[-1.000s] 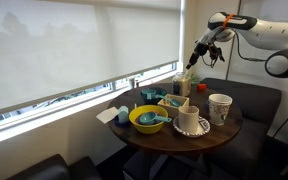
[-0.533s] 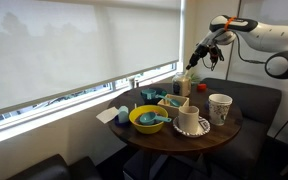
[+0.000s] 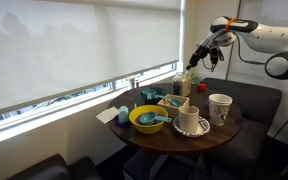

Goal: Use the white spoon to transfer some contents from the clear jar into the white cup on the plate

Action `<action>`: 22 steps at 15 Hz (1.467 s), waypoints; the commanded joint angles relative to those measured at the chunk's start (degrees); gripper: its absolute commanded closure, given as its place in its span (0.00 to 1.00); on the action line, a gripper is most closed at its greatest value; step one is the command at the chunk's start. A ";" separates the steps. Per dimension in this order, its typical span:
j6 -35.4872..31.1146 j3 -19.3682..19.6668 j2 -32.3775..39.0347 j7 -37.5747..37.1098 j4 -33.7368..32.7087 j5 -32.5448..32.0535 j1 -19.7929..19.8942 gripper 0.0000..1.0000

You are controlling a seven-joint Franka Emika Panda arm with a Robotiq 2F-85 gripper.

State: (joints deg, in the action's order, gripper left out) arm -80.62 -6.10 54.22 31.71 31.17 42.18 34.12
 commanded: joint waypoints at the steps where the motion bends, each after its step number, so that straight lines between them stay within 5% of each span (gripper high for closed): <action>1: 1.23 -1.12 1.40 -0.93 -0.93 1.47 1.25 0.99; 22: 1.31 -5.56 1.63 -0.11 -1.40 3.16 5.38 0.99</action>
State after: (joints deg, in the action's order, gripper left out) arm -80.55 -10.51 55.53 31.82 31.02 44.05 38.72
